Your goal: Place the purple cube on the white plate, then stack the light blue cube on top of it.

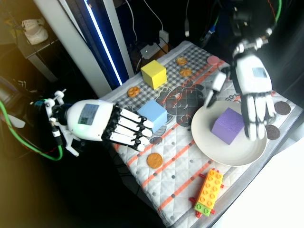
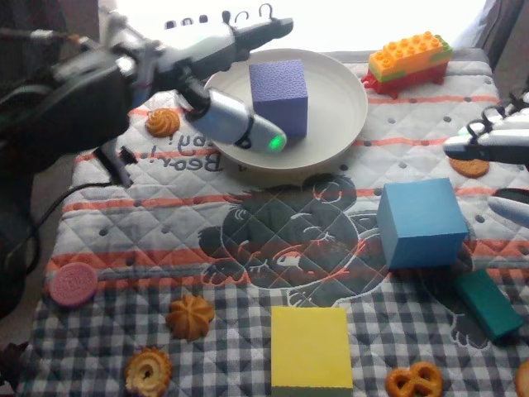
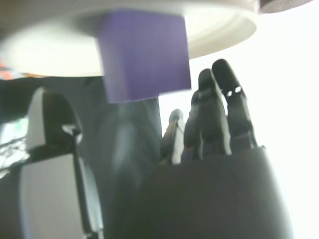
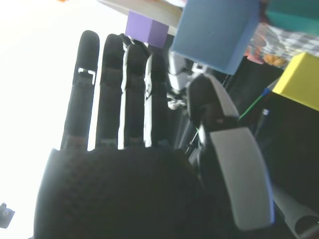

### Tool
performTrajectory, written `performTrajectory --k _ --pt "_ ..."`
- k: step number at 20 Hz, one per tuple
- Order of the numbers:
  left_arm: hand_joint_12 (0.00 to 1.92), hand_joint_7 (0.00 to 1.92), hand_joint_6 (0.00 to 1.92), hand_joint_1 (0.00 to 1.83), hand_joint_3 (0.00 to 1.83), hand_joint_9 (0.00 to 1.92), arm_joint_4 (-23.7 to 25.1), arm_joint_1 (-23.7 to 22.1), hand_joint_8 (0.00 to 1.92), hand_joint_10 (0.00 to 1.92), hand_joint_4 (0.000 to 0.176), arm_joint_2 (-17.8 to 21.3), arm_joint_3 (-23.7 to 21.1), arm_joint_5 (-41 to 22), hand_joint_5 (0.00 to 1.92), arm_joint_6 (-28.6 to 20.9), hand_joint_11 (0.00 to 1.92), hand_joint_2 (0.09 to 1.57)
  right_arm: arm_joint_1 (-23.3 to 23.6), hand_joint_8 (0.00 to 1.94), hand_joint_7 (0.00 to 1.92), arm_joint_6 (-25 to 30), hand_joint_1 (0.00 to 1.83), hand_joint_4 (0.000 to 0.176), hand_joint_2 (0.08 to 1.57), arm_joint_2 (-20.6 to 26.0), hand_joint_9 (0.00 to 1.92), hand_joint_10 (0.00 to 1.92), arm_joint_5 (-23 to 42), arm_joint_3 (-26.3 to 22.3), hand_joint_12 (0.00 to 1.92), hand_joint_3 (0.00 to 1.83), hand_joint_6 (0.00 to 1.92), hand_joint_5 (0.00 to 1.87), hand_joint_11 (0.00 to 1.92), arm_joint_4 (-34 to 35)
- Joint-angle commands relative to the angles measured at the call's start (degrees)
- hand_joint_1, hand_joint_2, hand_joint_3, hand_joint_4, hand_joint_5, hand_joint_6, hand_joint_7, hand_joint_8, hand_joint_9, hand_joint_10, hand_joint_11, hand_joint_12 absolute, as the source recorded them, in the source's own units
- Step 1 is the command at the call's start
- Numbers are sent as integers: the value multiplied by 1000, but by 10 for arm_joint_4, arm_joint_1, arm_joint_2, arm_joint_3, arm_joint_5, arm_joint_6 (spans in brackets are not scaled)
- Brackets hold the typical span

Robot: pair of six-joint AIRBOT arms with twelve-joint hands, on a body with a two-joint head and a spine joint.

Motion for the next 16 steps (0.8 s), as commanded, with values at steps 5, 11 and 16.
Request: performTrajectory --k 5,11,16 --pt "782 44 0 718 0 141 17 85 0 6 176 120 -151 -252 0 -4 0 889 21 0 392 14 284 76 1255 -8 400 0 92 1 835 2 0 449 45 -10" --pt "506 51 0 868 0 99 23 208 2 4 176 209 -284 -421 0 -15 0 821 27 0 210 23 217 99 1156 -30 281 0 63 8 594 0 0 281 209 -16" --pt "0 41 0 892 12 60 18 260 14 19 176 219 -303 -461 0 -67 0 850 42 2 201 41 92 127 1190 -57 292 10 8 32 989 1 0 171 68 -26"
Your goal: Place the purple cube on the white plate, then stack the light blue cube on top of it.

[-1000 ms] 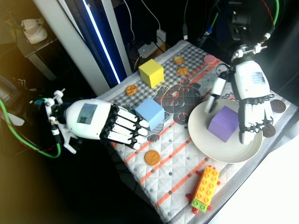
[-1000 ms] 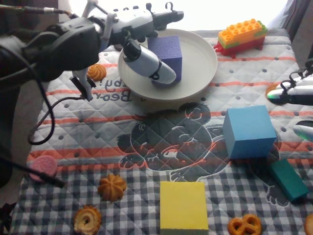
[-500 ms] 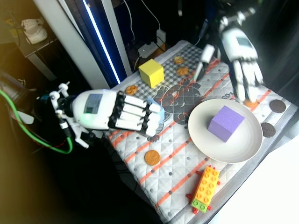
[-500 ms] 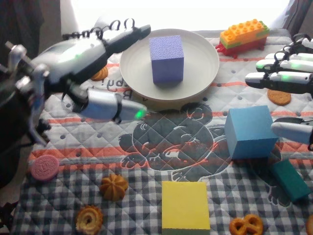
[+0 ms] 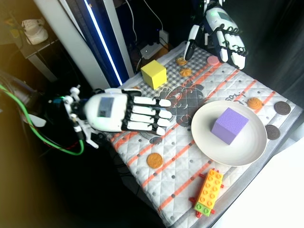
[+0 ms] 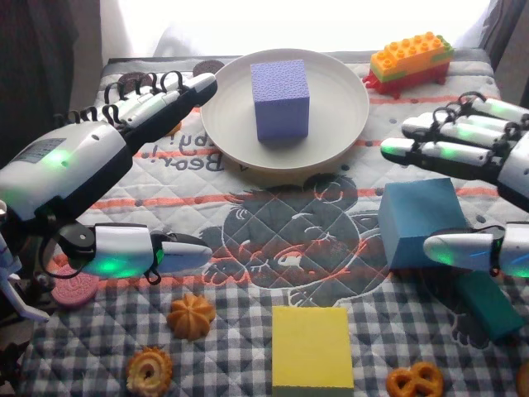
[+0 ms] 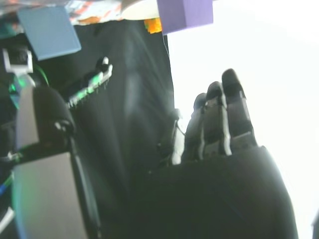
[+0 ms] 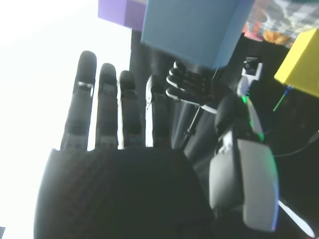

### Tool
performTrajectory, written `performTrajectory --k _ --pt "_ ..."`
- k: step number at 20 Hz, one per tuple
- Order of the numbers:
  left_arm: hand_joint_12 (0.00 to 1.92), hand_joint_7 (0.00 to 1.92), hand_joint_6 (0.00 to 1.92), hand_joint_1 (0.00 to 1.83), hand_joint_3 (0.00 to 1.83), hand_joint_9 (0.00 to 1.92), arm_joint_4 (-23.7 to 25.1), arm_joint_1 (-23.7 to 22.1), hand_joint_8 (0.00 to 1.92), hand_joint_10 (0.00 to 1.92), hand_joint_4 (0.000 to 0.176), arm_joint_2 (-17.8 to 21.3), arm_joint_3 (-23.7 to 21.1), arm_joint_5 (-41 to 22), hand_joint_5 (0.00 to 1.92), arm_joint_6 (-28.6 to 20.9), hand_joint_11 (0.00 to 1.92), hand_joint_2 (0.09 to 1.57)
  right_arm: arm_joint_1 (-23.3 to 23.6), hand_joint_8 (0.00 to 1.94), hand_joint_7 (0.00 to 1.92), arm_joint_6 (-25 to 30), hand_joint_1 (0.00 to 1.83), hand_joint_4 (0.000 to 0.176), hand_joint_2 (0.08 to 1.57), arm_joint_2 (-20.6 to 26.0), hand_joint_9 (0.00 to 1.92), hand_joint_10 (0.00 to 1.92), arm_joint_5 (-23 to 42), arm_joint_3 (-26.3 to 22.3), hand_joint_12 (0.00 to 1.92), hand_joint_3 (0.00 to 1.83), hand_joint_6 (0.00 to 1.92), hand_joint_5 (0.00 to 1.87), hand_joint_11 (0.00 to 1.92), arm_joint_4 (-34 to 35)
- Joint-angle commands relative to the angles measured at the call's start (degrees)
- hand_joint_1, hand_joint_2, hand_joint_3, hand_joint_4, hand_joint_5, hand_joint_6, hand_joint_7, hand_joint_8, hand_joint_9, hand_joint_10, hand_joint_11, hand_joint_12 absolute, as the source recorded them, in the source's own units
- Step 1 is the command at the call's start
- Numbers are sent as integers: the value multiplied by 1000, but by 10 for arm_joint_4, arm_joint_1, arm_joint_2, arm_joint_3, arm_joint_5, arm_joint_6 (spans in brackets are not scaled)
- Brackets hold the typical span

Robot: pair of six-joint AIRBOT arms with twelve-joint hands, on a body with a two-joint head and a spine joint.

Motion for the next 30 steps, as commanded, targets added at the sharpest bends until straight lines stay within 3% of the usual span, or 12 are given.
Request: performTrajectory --k 1,3,9,12,15,18,19,20,22,23,24,30 --pt "0 55 2 876 13 63 9 -2 16 17 176 7 -2 -80 7 -4 0 860 10 2 229 3 108 147 1193 -2 294 3 49 5 954 0 0 165 54 6" --pt "0 60 9 888 7 60 9 0 12 12 176 9 -4 -80 29 -4 0 856 17 0 228 3 126 173 1198 -9 294 0 32 12 896 0 0 145 61 4" --pt "36 107 0 856 10 110 6 3 1 6 162 9 -6 -79 83 -4 23 902 16 2 360 38 171 80 1243 -16 561 16 14 29 781 0 2 298 462 4" --pt "0 103 2 882 4 94 3 4 5 2 176 10 -7 -78 64 -4 0 898 10 12 534 68 345 68 1240 -22 807 57 13 39 1139 0 0 340 520 5" --pt "0 124 0 911 0 104 1 5 10 5 176 10 -7 -78 54 -4 0 892 5 0 390 80 337 109 1228 -27 598 0 11 42 1026 0 0 259 350 6" --pt "0 129 4 844 3 104 0 6 8 3 176 10 -7 -76 66 -4 0 899 4 10 575 80 469 59 1225 -30 616 527 10 43 1380 0 4 371 395 6" --pt "0 136 5 833 6 115 -1 6 8 7 176 10 -7 -74 72 -4 0 907 4 102 809 80 847 0 1195 -30 623 840 10 43 1404 0 18 609 433 6" --pt "0 134 6 835 4 112 -3 6 6 5 176 10 -7 -73 74 -4 0 904 4 1071 784 80 1211 0 1206 -30 636 1054 11 44 1522 3 15 706 474 5" --pt "0 132 8 839 0 117 -7 9 5 7 176 10 -7 -73 82 -4 0 897 10 1283 749 80 1417 0 1191 -29 730 1370 16 45 1549 4 36 787 507 5" --pt "0 129 5 866 0 121 -7 9 3 8 176 10 -7 -74 79 -4 0 893 15 1343 786 80 1362 0 1222 -28 777 1470 19 45 1588 0 1022 645 545 4" --pt "0 132 6 886 0 124 -8 10 4 8 176 10 -7 -74 81 -4 0 886 18 1388 770 80 1342 0 1235 -27 764 1514 22 46 1622 2 1259 614 545 3" --pt "0 150 7 916 0 123 -9 10 8 9 176 10 -7 -73 99 -4 0 882 70 1354 835 80 1203 0 1235 -32 747 1320 32 63 1596 0 1325 664 646 1"
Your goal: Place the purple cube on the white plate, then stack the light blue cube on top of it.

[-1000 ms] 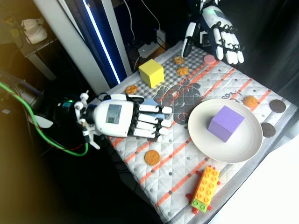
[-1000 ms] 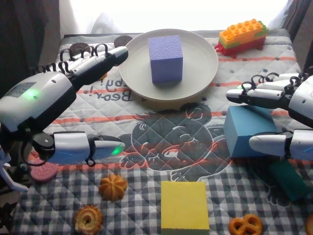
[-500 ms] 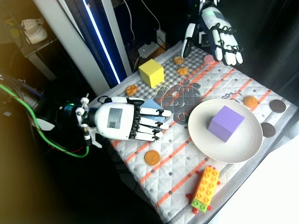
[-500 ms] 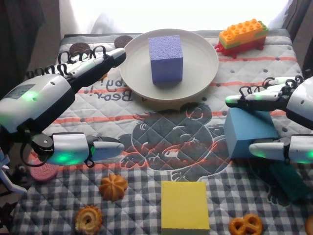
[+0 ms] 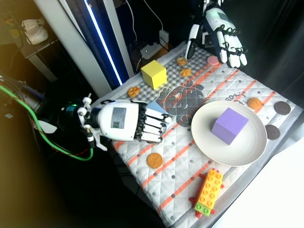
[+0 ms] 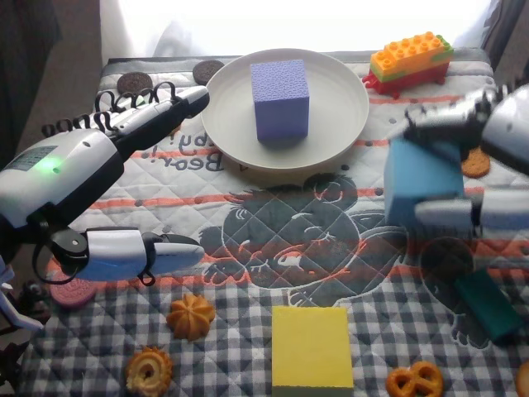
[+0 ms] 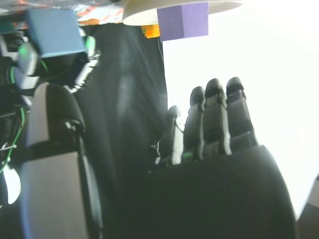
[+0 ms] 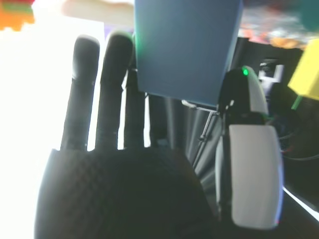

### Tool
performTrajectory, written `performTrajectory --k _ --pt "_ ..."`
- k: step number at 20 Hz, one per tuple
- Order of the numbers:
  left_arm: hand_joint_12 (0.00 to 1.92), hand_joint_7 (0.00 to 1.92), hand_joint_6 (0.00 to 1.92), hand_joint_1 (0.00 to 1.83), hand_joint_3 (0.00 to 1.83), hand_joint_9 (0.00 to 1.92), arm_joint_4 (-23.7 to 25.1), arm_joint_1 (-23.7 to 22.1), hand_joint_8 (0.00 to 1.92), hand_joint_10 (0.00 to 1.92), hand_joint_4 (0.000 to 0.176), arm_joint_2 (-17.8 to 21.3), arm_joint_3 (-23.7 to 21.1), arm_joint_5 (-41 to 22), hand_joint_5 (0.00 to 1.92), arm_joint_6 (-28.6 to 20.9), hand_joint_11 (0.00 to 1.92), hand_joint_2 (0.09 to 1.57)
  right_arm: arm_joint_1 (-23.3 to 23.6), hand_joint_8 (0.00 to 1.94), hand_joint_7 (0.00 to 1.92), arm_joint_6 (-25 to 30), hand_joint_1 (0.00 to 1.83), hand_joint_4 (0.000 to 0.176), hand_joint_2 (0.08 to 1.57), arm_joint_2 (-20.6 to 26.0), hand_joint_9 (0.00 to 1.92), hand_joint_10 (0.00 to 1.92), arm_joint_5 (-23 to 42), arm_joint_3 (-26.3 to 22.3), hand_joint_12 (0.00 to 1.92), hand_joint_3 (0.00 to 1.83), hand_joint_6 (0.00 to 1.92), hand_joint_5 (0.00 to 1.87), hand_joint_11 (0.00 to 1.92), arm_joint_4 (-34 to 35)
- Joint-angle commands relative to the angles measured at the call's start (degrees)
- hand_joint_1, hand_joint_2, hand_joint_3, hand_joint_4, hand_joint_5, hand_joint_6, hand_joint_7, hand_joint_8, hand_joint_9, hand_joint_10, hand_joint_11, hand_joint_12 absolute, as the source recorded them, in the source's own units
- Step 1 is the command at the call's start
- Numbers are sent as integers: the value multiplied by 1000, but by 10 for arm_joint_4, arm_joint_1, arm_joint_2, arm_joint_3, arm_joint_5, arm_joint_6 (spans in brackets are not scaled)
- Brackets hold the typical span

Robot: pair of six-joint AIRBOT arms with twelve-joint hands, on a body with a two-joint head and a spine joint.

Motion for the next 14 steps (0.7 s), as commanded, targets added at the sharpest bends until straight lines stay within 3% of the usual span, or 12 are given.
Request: performTrajectory --k 1,3,4,6,7,8,9,10,14 --pt "0 157 10 942 0 130 10 -4 9 11 176 5 0 -66 109 -4 0 882 13 1308 816 2 1310 0 1216 -3 789 1435 71 4 1584 0 1272 680 641 8" --pt "0 161 9 917 2 134 7 -2 8 10 176 3 -1 -66 114 -5 0 891 40 1295 805 2 1335 0 1211 -15 795 1461 70 19 1574 0 1273 688 629 8" --pt "4 172 5 893 9 131 5 2 9 7 176 3 -1 -66 111 -8 8 912 56 1159 873 2 1349 0 1178 -25 875 1320 70 31 1416 0 1284 714 749 8" --pt "17 175 8 902 5 137 4 11 8 8 176 3 -1 -69 122 -27 36 908 98 1137 871 2 1345 0 1176 -49 859 1319 50 56 1394 0 1291 739 732 8" --pt "24 182 9 895 3 149 3 13 9 12 176 4 -1 -69 131 -30 48 906 111 1046 908 2 1352 0 1162 -56 882 1259 42 65 1288 1 1309 756 759 7" --pt "30 187 8 885 5 152 3 14 6 10 175 3 -1 -68 141 -30 46 915 138 1052 903 2 1374 0 1162 -67 874 1192 26 80 1308 1 1363 748 721 6" --pt "293 183 3 872 0 165 3 14 2 3 176 3 -1 -67 140 -30 8 932 149 1101 893 2 1353 0 1169 -72 854 1217 19 87 1278 2 1373 748 694 5" --pt "381 186 1 864 0 169 3 14 1 1 176 3 -1 -66 144 -30 1 925 168 1094 907 2 1351 0 1169 -80 855 1218 7 97 1320 0 1377 743 666 2" --pt "499 167 0 865 0 185 3 13 2 6 168 -2 4 -61 141 -30 0 920 227 1115 898 2 1351 0 1166 -117 882 1179 -21 131 1314 0 1384 748 710 -7"
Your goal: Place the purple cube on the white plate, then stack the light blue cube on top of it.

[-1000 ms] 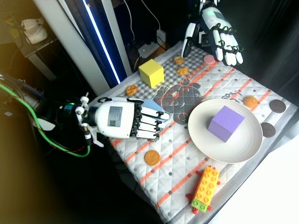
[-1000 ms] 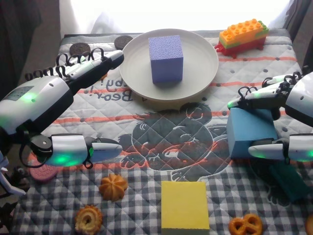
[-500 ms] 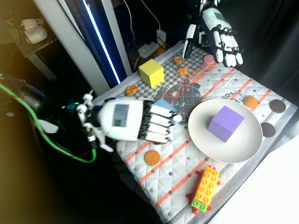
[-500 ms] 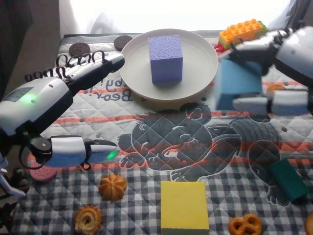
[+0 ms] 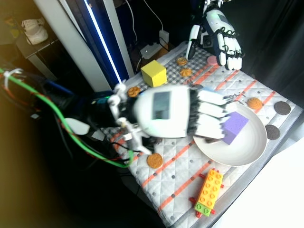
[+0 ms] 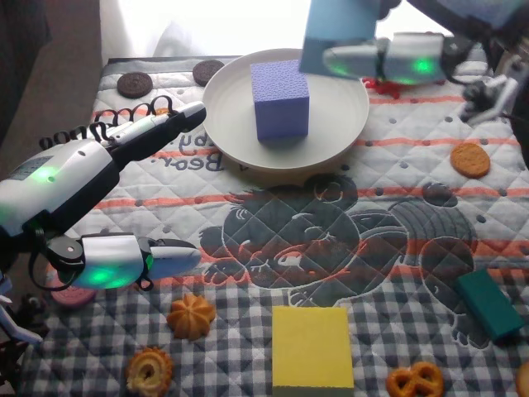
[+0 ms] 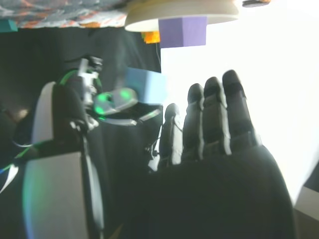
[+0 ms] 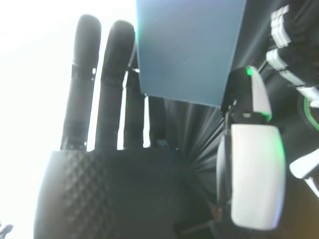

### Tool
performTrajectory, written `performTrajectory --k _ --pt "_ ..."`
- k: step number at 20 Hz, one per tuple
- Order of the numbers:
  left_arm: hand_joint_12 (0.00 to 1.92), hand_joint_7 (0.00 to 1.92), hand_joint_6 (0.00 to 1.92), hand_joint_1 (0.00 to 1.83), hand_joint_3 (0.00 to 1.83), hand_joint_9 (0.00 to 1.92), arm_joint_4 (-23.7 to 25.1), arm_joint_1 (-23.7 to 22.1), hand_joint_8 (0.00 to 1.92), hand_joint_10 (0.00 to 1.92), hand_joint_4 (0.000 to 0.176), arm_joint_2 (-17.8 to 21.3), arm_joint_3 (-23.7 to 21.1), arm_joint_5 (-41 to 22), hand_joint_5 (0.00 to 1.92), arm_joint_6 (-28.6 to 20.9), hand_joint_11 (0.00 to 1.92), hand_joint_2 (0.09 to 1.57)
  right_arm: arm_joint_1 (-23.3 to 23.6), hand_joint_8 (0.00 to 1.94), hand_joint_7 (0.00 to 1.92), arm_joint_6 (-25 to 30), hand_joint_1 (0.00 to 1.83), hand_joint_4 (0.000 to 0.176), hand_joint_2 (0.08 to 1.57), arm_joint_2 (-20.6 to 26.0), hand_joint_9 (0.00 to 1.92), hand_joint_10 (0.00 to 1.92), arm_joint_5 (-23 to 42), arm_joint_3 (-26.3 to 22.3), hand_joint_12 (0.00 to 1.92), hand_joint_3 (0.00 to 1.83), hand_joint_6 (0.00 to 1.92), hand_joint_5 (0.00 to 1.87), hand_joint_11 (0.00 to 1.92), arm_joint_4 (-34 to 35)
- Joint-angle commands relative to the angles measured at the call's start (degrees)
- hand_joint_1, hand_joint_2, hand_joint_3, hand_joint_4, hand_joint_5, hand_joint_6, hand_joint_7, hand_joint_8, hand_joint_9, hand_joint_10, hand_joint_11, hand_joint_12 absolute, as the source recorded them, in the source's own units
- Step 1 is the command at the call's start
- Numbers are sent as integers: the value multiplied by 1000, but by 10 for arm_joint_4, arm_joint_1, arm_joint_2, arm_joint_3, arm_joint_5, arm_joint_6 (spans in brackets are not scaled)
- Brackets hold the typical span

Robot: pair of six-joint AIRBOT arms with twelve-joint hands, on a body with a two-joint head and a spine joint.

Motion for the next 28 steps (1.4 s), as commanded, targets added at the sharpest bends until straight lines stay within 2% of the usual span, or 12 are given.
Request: performTrajectory --k 1,5,8,9,10,11,13,14,16,19,27,28 --pt "530 162 1 884 0 178 10 -3 2 1 175 -2 4 -61 135 -3 0 911 10 1157 835 2 1336 0 1194 -3 799 1303 57 4 1376 3 1426 728 607 8" --pt "554 173 0 887 0 190 12 -5 1 2 176 -6 9 -54 138 -3 0 915 30 1269 809 2 1158 15 1233 -49 778 964 40 33 1588 0 1381 718 629 10" --pt "610 165 1 885 0 194 16 -9 0 2 176 -8 12 -50 128 -3 0 915 35 1238 899 2 1193 0 1197 -70 865 1096 22 51 1589 0 1231 763 722 10" --pt "660 173 4 873 0 207 19 -12 2 4 176 -10 13 -48 135 -3 0 918 36 1181 766 2 1223 0 1211 -76 689 842 14 59 1428 0 1362 822 509 10" --pt "635 168 2 878 0 204 20 -13 1 1 176 -11 14 -47 139 -3 0 920 36 578 657 2 1129 0 1227 -81 525 545 8 65 1458 2 1333 765 214 12" --pt "657 166 1 867 0 206 22 -14 1 1 176 -12 15 -46 141 -3 0 914 37 1128 680 2 1180 0 1237 -86 584 664 -1 72 1645 0 1368 820 294 14" --pt "684 168 0 863 0 213 23 -15 1 2 176 -12 15 -46 142 -3 0 911 37 1194 734 2 1178 0 1235 -91 695 722 -9 77 1566 0 1432 787 380 15" --pt "733 173 5 872 0 213 24 -15 1 1 176 -12 15 -46 157 -3 0 901 37 1065 870 2 1339 0 1173 -94 889 1230 -16 81 1438 0 1367 751 661 15" --pt "735 171 5 887 0 208 25 -16 0 0 176 -14 16 -46 160 -3 0 894 37 1121 839 2 1338 0 1196 -98 729 1319 -26 88 1414 0 1413 805 467 15" --pt "502 173 9 874 0 211 26 -16 2 1 176 -15 16 -45 147 -3 0 889 37 1187 731 2 1340 0 1201 -101 789 1339 -33 91 1316 0 1385 816 664 15" --pt "722 184 1 885 0 203 26 -17 1 2 172 -16 16 -46 169 -7 0 908 31 1475 717 2 1175 0 1219 -103 651 1096 -44 91 1523 1 1113 847 622 15" --pt "727 184 0 886 0 203 26 -17 1 2 175 -16 16 -47 169 -8 0 909 31 1084 543 2 1145 0 1175 -103 588 1123 -45 91 1516 1 1139 861 565 15"
